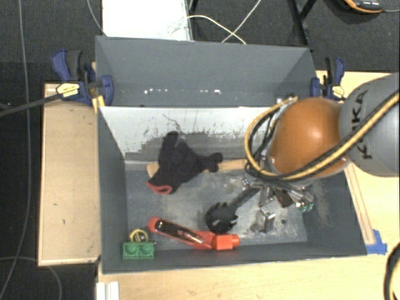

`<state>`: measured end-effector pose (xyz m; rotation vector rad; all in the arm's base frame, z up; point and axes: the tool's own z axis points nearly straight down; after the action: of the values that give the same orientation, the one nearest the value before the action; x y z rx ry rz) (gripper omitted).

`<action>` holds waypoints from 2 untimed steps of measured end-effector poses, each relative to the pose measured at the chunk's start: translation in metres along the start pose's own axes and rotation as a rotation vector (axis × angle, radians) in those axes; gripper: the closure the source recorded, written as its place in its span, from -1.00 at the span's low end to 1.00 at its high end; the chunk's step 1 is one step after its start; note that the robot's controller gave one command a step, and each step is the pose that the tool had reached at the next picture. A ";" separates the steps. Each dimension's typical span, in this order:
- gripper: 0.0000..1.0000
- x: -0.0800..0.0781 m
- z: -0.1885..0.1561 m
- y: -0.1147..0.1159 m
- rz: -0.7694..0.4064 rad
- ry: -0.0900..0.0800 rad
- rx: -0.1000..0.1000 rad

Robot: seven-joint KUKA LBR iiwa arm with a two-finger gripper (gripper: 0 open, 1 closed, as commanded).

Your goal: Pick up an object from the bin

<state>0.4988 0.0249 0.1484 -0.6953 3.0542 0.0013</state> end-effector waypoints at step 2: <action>-1.00 -0.011 0.078 -0.027 -0.299 -0.001 -0.001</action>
Offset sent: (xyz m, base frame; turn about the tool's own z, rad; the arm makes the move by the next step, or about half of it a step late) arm 0.0215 -0.0201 -0.0784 -0.2989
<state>0.5208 0.0053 0.0706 -1.1418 2.9163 0.0009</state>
